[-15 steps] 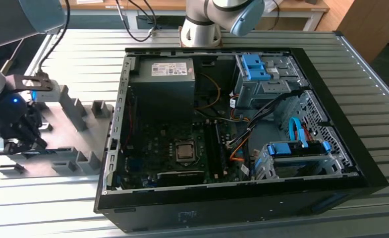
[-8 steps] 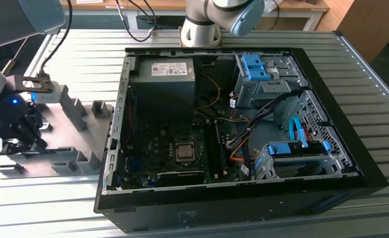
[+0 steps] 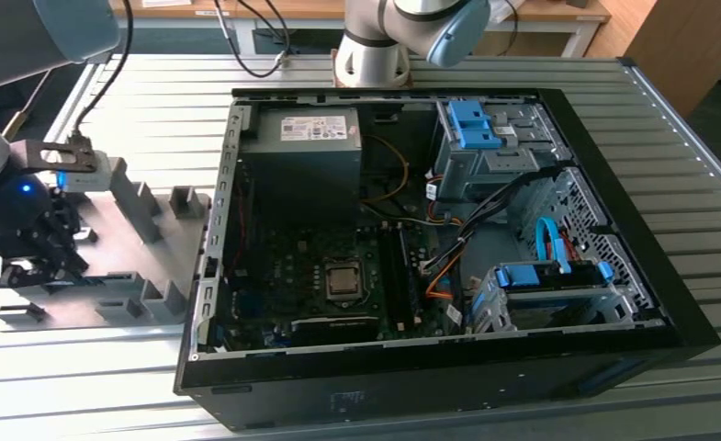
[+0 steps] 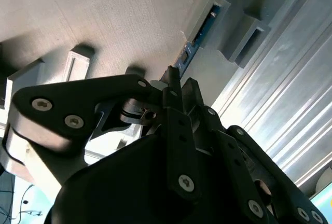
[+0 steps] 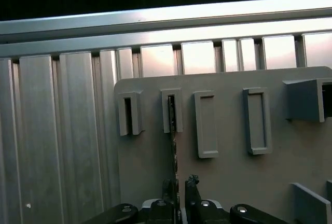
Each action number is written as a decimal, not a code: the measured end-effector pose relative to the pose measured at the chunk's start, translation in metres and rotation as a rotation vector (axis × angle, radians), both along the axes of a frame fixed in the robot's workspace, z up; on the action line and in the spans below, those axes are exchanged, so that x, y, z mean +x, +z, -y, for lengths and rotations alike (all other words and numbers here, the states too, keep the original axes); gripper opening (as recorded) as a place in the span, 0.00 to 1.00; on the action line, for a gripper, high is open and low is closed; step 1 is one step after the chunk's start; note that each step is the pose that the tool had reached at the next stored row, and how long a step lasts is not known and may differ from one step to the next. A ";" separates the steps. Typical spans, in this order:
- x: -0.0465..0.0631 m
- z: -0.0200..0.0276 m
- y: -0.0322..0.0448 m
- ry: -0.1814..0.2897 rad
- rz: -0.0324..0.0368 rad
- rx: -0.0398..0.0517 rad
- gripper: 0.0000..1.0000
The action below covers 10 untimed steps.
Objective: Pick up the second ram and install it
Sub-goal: 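Pick up the second ram and move it above second insertion slot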
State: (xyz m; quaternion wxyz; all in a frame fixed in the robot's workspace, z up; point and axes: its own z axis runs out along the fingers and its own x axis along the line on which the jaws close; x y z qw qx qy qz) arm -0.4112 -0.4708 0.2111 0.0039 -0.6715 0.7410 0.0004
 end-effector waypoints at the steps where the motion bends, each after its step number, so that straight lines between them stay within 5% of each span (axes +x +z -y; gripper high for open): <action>1: -0.002 0.0010 -0.0006 0.000 0.0001 0.0004 0.24; 10: -0.005 0.0042 -0.0158 0.024 0.0001 0.0015 0.24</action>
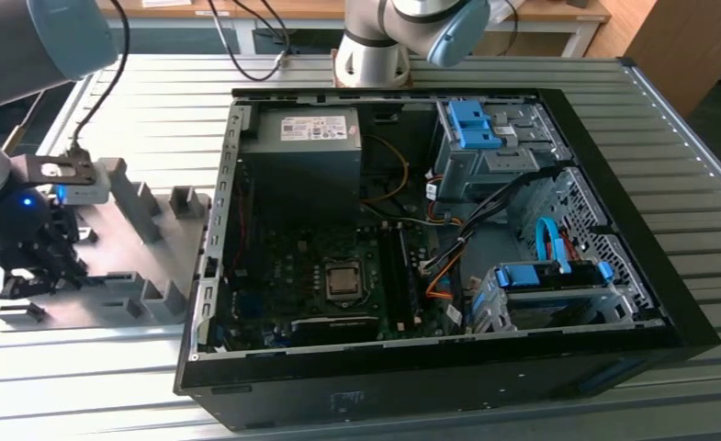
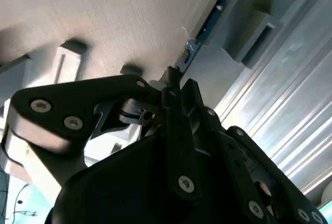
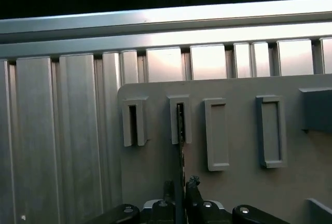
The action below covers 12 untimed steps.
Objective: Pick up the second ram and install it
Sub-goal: 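Pick up the second ram and move it above second insertion slot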
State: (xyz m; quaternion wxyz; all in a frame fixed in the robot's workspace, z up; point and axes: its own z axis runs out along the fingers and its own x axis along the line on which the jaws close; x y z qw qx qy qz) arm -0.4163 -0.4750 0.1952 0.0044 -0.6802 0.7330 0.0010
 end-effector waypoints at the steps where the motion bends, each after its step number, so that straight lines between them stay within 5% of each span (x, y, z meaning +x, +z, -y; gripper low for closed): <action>1: 0.000 0.0000 -0.0016 0.017 0.0000 0.0001 0.24; 7: 0.001 0.0001 -0.0040 0.061 -0.0003 0.0013 0.24; 12: 0.002 0.0000 -0.0046 0.066 0.0002 0.0149 0.24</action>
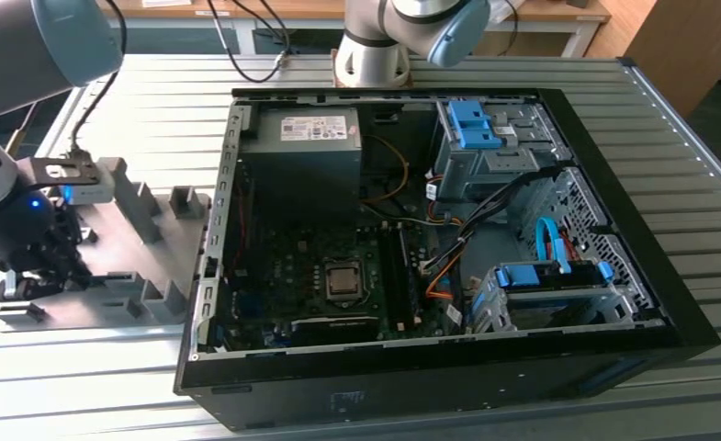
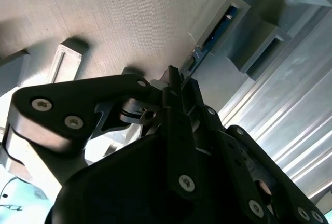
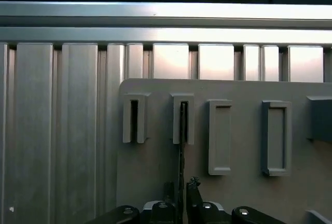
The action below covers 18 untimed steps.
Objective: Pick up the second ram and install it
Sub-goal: 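Pick up the second ram and move it above second insertion slot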
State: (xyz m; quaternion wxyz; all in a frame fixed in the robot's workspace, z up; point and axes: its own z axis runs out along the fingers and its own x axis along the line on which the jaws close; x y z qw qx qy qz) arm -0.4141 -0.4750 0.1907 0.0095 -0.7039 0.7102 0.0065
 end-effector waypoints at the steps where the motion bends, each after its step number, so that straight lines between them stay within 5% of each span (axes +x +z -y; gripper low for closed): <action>1: 0.000 0.0000 -0.0003 0.001 0.0001 0.0064 0.24; 3: 0.000 -0.0001 -0.0010 0.001 0.0001 0.0162 0.24; 6: 0.000 0.0002 -0.0015 0.001 0.0002 0.0164 0.24; 18: 0.000 0.0006 -0.0018 0.001 0.0000 0.0039 0.24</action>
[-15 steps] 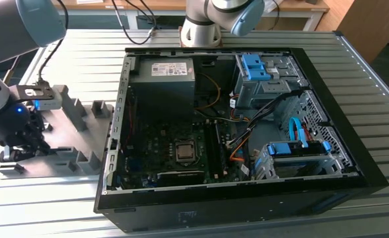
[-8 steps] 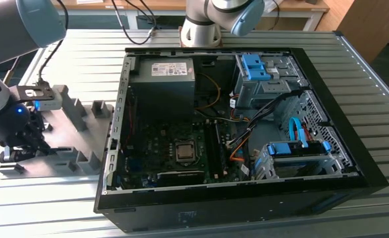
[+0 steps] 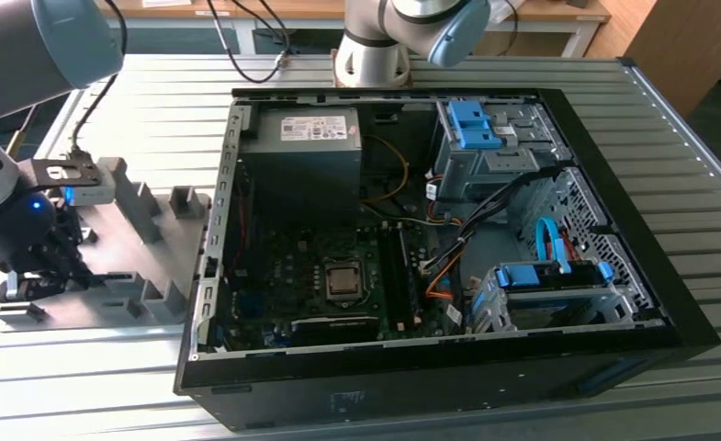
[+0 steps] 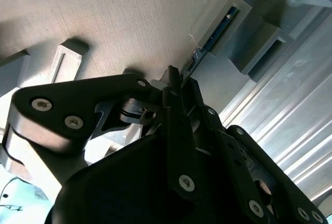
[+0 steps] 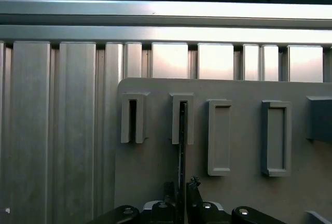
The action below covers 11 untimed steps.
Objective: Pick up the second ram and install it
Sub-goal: 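Pick up the second ram and move it above second insertion slot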
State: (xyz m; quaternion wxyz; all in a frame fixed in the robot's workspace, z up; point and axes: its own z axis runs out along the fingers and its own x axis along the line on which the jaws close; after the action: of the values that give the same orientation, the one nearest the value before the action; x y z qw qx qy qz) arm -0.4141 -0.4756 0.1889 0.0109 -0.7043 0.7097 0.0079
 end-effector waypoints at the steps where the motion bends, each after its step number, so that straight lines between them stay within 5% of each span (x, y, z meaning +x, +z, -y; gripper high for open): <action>1: 0.000 0.0000 0.0000 0.000 0.0000 -0.0004 0.24; 11: 0.000 0.0000 0.0000 0.000 0.0000 -0.0057 0.14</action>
State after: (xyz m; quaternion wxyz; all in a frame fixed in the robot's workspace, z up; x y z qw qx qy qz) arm -0.4141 -0.4756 0.1889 0.0089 -0.7043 0.7098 0.0059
